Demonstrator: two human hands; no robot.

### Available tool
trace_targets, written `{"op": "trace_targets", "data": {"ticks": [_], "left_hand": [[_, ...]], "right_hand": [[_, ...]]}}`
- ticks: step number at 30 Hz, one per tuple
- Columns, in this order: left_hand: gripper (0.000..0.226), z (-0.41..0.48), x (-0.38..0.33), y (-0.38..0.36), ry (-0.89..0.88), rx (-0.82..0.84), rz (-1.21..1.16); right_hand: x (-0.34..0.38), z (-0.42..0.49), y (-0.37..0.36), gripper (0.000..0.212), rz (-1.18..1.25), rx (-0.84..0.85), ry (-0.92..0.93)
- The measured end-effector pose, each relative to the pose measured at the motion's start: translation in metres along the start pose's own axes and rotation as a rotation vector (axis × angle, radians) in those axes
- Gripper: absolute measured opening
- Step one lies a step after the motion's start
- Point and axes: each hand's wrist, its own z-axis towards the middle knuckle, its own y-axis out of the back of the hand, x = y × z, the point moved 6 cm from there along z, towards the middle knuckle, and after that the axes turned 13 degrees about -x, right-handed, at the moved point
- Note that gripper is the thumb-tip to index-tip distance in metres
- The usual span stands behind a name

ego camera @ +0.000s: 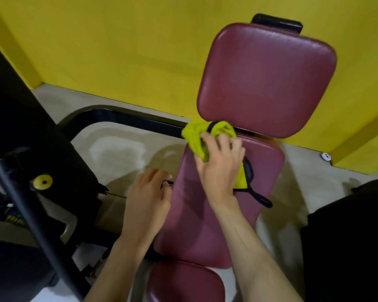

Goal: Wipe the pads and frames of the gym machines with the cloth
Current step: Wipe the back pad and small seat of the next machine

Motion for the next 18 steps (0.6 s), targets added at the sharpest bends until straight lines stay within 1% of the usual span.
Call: {"op": "trace_targets", "data": {"ticks": [3,6,7,8,10,11,13,15,16,17,18], "left_hand": [[0.022,-0.003,0.002,-0.004,0.049,-0.008,0.010],[0.026,-0.009,0.006,-0.006,0.048,0.010,0.039],[0.028,-0.011,0.008,-0.004,0.042,0.010,0.057],[0.027,-0.013,0.010,-0.001,0.036,0.009,0.079],[0.020,-0.013,0.014,0.006,0.031,0.014,0.113],[0.019,-0.013,0.015,0.007,0.040,0.025,0.117],[0.025,-0.011,0.014,0.007,0.079,0.045,0.116],[0.023,-0.010,0.006,0.002,0.095,0.038,0.093],[0.017,-0.009,-0.001,0.000,0.095,0.029,0.086],[0.014,-0.009,-0.006,-0.004,0.099,0.026,0.078],[0.019,-0.009,-0.012,-0.007,0.102,0.034,0.067]], "right_hand": [[0.005,-0.056,-0.025,0.040,0.005,0.230,0.361],[-0.002,-0.150,-0.045,0.024,0.032,0.515,0.852],[-0.009,-0.170,-0.047,0.023,0.029,0.575,0.970],[-0.015,-0.177,-0.047,0.025,0.022,0.613,1.033],[-0.018,-0.155,-0.042,0.021,0.061,0.584,1.037],[-0.014,-0.130,-0.036,0.017,0.093,0.514,0.999],[-0.006,-0.063,-0.020,0.020,0.145,0.331,0.839],[-0.007,0.001,-0.005,0.026,0.169,0.166,0.653],[-0.009,0.022,-0.001,0.028,0.180,0.112,0.585],[-0.010,0.030,0.002,0.029,0.192,0.089,0.561],[-0.011,0.027,0.002,0.033,0.207,0.090,0.581]]}}
